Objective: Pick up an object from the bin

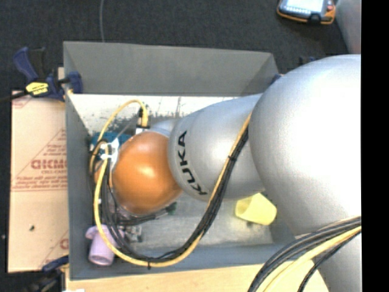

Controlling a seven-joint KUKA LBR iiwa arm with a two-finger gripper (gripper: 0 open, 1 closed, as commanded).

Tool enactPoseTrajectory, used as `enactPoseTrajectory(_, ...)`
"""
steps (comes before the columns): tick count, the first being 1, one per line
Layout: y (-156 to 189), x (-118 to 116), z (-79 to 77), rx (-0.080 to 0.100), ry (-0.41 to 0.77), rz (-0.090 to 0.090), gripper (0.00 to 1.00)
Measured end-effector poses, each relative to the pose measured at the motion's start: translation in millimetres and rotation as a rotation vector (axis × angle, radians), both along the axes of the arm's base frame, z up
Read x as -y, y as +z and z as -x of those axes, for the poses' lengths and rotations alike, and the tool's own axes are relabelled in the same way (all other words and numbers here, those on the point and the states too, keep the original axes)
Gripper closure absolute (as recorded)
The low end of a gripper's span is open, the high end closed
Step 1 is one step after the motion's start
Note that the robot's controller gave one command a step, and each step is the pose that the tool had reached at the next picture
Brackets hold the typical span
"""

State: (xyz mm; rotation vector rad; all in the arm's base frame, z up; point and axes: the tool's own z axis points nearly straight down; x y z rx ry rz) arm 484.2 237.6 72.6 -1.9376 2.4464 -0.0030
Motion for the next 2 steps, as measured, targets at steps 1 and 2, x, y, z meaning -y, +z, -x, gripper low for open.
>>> enactPoseTrajectory(1,27.3,2.1,3.6,-0.013,-0.002,0.007,1.00)
enactPoseTrajectory(2,62.8,1.9,1.9,-0.008,-0.004,0.005,1.00)
